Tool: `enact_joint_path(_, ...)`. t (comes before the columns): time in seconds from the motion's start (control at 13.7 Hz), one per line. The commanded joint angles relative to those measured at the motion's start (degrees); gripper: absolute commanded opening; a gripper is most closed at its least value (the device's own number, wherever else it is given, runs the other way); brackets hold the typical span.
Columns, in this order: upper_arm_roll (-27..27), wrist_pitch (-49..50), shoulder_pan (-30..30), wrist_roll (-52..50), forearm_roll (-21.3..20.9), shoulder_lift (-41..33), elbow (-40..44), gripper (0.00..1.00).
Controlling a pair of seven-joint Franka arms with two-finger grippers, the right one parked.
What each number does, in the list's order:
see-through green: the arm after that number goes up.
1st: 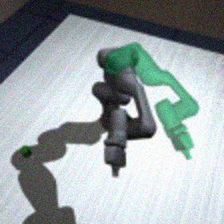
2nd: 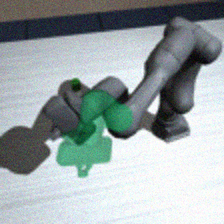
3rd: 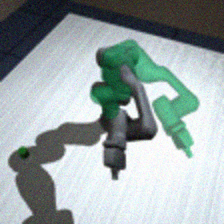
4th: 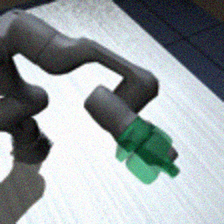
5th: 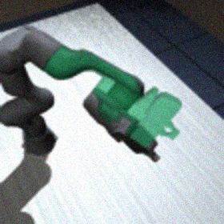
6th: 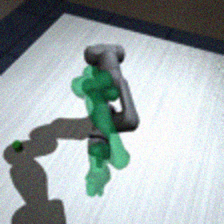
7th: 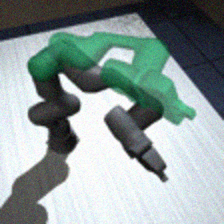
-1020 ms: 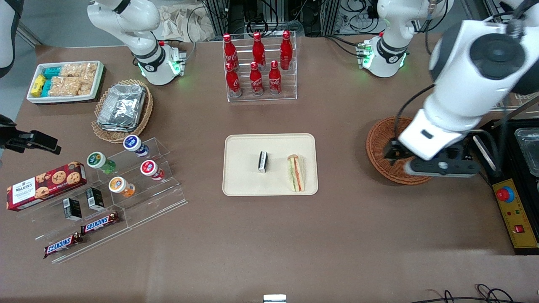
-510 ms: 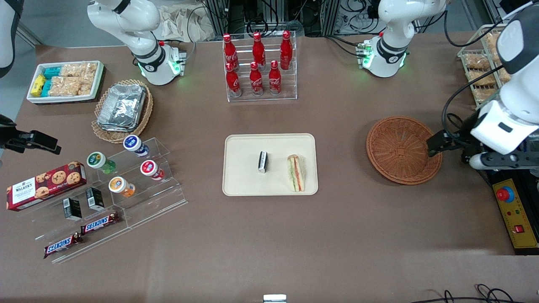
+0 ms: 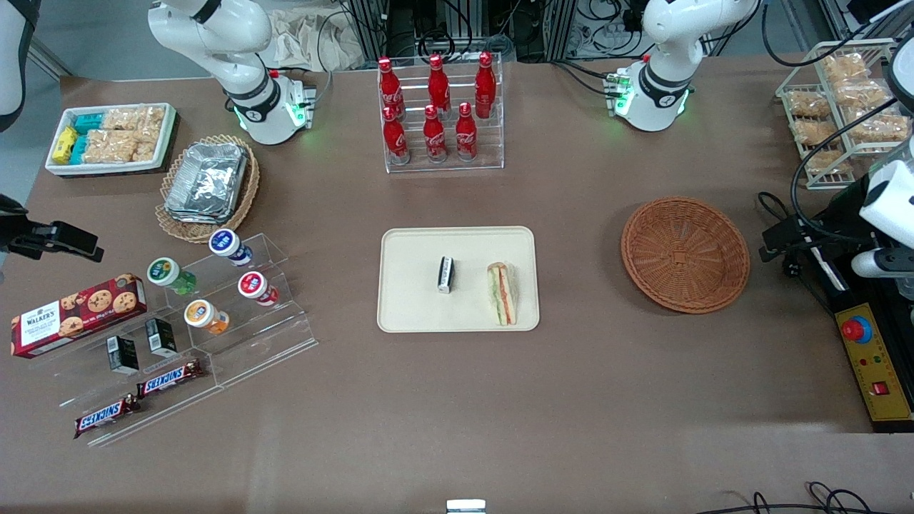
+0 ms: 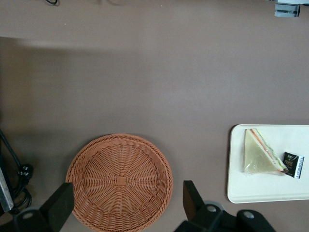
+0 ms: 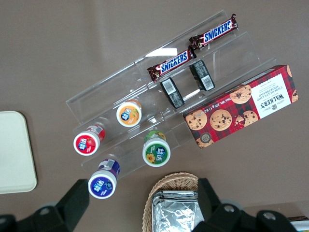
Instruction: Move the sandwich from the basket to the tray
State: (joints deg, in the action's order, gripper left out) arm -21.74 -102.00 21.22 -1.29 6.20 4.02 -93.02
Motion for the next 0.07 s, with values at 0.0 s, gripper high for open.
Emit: enact_joint_path(0.0, -0.15, -0.31, 0.67, 1.03, -0.74, -0.33, -0.41, 1.00)
